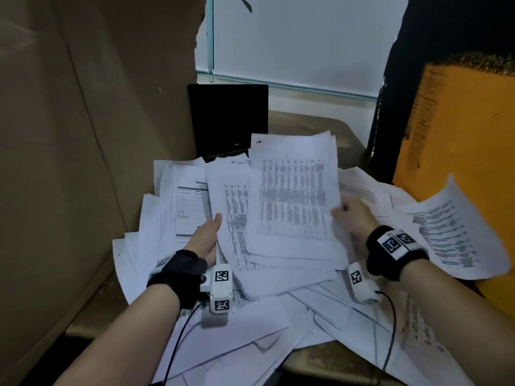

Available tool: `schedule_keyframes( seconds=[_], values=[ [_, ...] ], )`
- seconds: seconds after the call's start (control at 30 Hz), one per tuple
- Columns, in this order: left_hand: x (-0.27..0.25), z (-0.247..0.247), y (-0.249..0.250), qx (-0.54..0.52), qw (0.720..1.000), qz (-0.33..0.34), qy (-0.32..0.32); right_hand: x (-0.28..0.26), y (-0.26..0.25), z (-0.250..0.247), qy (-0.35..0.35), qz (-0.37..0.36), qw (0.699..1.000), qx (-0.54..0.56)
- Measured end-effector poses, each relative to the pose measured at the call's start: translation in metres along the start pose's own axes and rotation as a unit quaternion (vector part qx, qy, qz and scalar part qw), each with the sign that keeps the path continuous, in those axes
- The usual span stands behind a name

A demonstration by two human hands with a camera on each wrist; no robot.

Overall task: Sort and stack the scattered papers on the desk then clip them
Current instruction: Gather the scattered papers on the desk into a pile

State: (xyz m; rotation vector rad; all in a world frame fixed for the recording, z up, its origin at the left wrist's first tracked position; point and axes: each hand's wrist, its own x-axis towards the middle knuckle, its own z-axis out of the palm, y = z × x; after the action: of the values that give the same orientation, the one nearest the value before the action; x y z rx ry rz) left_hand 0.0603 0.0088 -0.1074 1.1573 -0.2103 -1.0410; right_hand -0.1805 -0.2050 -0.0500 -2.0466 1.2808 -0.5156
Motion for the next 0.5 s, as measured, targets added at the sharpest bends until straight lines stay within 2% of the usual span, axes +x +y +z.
schedule_keyframes(
  seconds=[0.13, 0.23, 0.27, 0.33, 0.37, 0.43, 0.5],
  values=[
    [0.015, -0.004, -0.007, 0.07, 0.997, 0.018, 0.0, -0.008, -0.001, -0.013, -0.092, 0.034, 0.995, 0.026],
    [0.004, 0.009, -0.006, 0.15, 0.987, 0.047, -0.016, -0.031, -0.011, 0.012, -0.124, 0.061, 0.99, 0.04],
    [0.005, 0.013, -0.007, 0.156, 0.985, 0.07, -0.026, -0.037, -0.015, 0.022, -0.145, 0.068, 0.985, 0.062],
    [0.005, 0.015, -0.009, 0.163, 0.983, 0.078, -0.043, -0.046, -0.024, 0.032, -0.181, 0.062, 0.981, 0.039],
    [-0.001, 0.019, -0.008, 0.169, 0.982, 0.081, -0.034, -0.047, -0.026, 0.033, -0.172, 0.047, 0.983, 0.041],
    [-0.009, 0.026, -0.004, 0.186, 0.975, 0.124, -0.003, -0.05, -0.026, 0.027, -0.131, 0.071, 0.98, 0.133],
    [-0.023, 0.039, 0.001, 0.193, 0.958, 0.213, 0.011, -0.06, -0.031, 0.011, -0.11, 0.075, 0.962, 0.237]
  ],
)
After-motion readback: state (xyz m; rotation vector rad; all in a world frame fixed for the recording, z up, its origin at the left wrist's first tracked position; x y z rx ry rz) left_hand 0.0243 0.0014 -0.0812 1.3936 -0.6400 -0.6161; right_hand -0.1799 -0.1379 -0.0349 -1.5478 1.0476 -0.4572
